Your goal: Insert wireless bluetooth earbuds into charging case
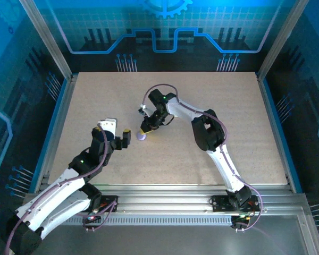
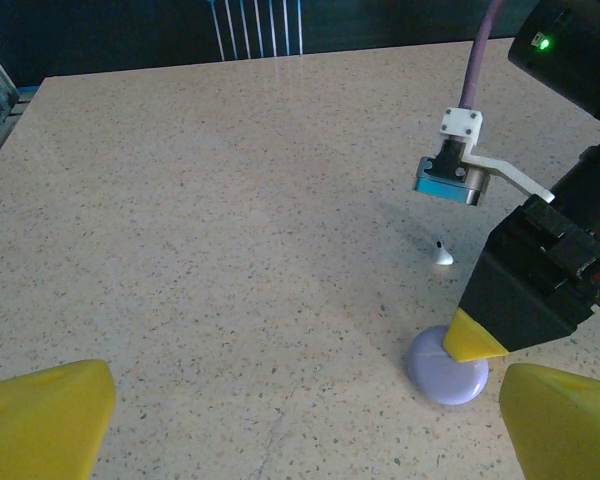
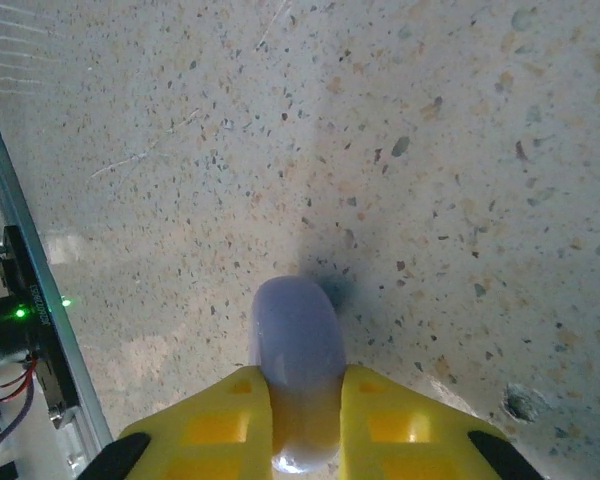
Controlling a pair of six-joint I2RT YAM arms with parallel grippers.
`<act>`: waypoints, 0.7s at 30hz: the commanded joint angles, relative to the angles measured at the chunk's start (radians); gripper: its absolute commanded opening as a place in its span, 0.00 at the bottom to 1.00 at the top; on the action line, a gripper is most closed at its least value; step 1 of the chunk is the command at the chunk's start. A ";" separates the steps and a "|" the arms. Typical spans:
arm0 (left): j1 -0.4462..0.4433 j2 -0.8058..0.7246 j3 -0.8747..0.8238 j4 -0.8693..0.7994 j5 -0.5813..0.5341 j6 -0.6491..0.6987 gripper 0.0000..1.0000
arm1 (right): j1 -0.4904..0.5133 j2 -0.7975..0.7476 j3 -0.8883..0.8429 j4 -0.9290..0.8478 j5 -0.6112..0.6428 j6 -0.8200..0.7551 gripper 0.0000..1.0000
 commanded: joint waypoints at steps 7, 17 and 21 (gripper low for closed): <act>0.009 0.001 0.004 0.029 0.011 -0.007 0.99 | 0.014 0.042 0.034 -0.034 0.039 0.032 0.24; 0.012 0.008 0.004 0.036 0.020 0.000 0.99 | 0.005 0.038 0.039 -0.034 0.077 0.058 0.33; 0.016 0.009 0.000 0.043 0.013 0.006 0.99 | 0.000 0.033 0.039 -0.038 0.096 0.059 0.38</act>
